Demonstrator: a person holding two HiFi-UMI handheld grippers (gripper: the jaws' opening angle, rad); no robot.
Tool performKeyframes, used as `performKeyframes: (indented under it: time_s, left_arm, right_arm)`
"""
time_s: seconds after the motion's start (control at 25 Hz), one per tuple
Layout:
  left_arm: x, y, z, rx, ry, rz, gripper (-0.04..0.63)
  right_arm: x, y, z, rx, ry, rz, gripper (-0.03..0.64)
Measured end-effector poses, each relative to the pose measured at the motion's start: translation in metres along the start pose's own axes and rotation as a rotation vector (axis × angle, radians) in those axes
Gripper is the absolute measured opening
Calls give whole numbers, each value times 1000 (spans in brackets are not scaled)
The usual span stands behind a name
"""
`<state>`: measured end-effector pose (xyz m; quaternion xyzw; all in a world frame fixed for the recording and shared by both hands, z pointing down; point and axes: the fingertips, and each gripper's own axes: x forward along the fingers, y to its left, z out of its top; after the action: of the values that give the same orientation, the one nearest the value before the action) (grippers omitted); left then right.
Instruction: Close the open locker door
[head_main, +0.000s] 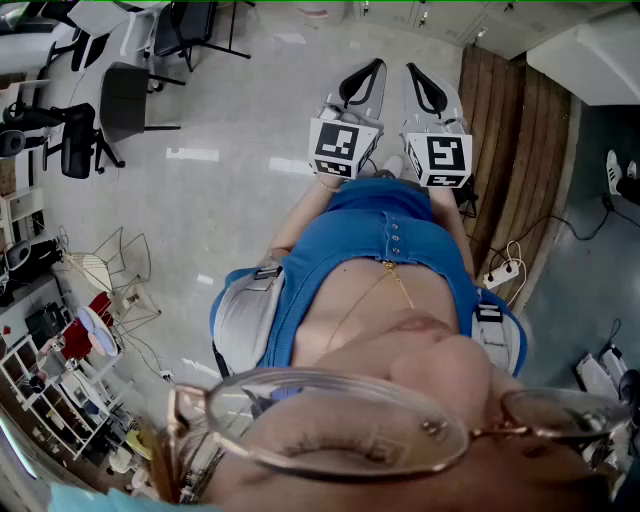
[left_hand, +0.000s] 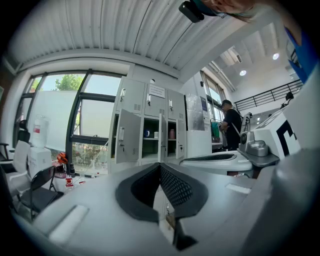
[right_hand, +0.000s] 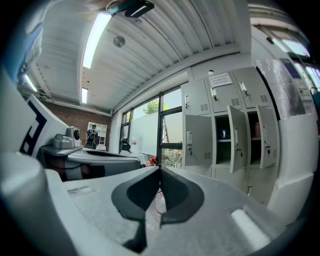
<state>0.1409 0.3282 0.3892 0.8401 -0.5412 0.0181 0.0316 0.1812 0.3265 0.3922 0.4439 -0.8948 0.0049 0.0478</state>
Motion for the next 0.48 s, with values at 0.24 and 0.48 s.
performKeyframes:
  time_s: [0.24, 0.48]
  left_arm:
    - [2, -21, -4, -46, -3, 8, 0]
    - [-5, -17, -3, -52, -1, 29, 0]
  right_arm:
    - [-15, -16, -11, 18, -16, 11, 0]
    - [-10, -12, -11, 30, -20, 42, 0]
